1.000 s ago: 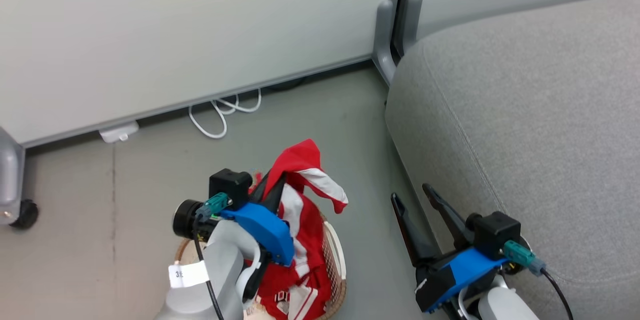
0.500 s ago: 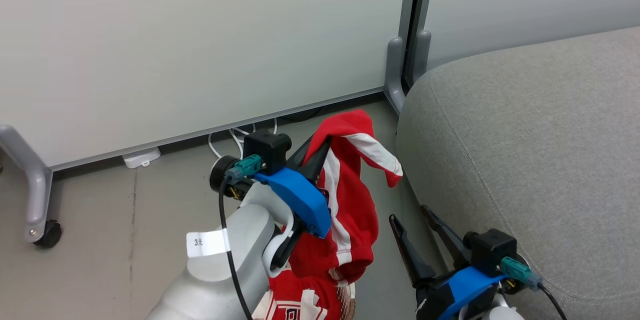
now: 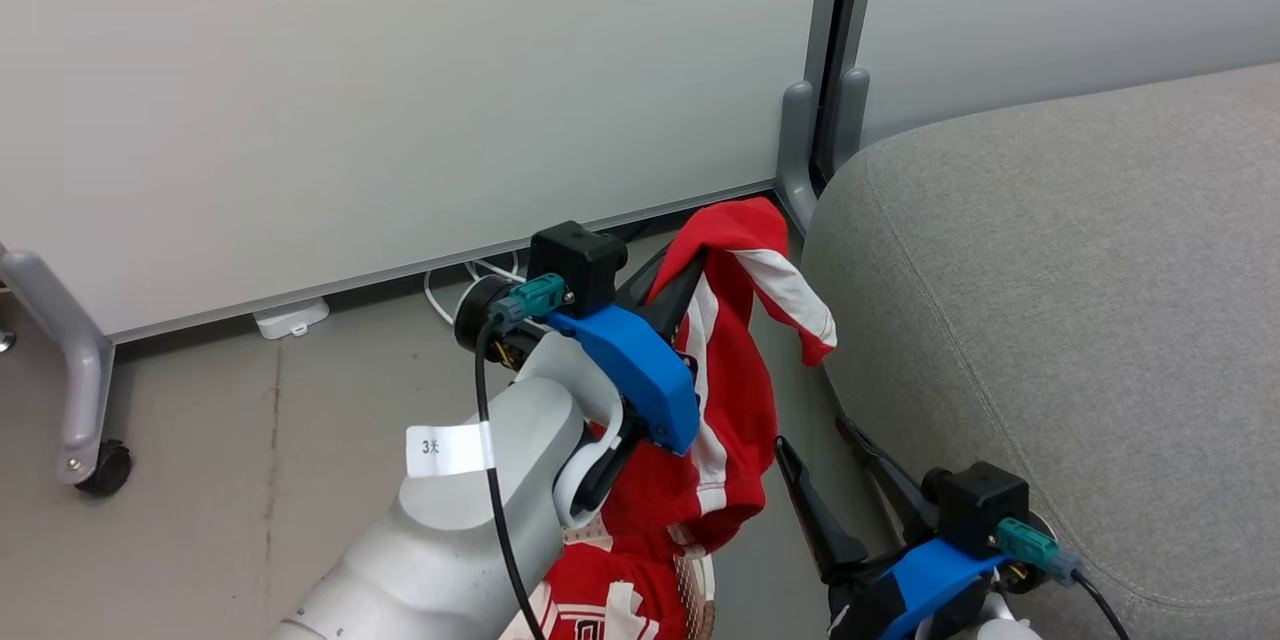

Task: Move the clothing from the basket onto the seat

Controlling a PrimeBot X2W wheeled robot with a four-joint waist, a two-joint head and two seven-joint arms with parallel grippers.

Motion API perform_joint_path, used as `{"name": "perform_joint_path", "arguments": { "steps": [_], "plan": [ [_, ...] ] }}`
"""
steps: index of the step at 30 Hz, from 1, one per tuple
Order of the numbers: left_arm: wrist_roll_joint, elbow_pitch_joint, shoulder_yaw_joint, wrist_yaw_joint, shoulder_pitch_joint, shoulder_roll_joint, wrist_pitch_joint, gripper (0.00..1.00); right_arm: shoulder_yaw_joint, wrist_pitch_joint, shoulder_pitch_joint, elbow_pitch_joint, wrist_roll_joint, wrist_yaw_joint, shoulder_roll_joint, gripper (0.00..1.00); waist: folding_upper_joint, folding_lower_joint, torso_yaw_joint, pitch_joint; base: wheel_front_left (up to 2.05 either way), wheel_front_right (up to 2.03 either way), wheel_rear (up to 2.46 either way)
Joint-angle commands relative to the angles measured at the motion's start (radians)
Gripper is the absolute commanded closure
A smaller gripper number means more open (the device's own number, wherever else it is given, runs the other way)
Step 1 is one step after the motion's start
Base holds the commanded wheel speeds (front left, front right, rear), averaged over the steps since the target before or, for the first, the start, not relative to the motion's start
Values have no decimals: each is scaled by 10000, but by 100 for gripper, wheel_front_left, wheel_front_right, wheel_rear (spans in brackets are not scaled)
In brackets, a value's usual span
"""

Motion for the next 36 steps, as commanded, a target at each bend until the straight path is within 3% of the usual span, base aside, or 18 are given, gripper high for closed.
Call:
{"name": "perform_joint_path", "arguments": {
  "steps": [1,15,36],
  "plan": [
    [-130,16,-165,69,-179,13,-98,100,27,3,123,-51,-30,1,-22,0,-1,0,-10,13,0,0,0],
    [-849,-5,-1121,211,-447,11,-356,100,431,608,-967,485,-373,1,-22,0,-1,0,135,197,0,0,0],
    [-1842,-193,-2232,163,-927,11,-522,100,2562,766,-3983,3442,1048,1,-19,0,-1,0,540,416,0,0,0]
  ]
}}
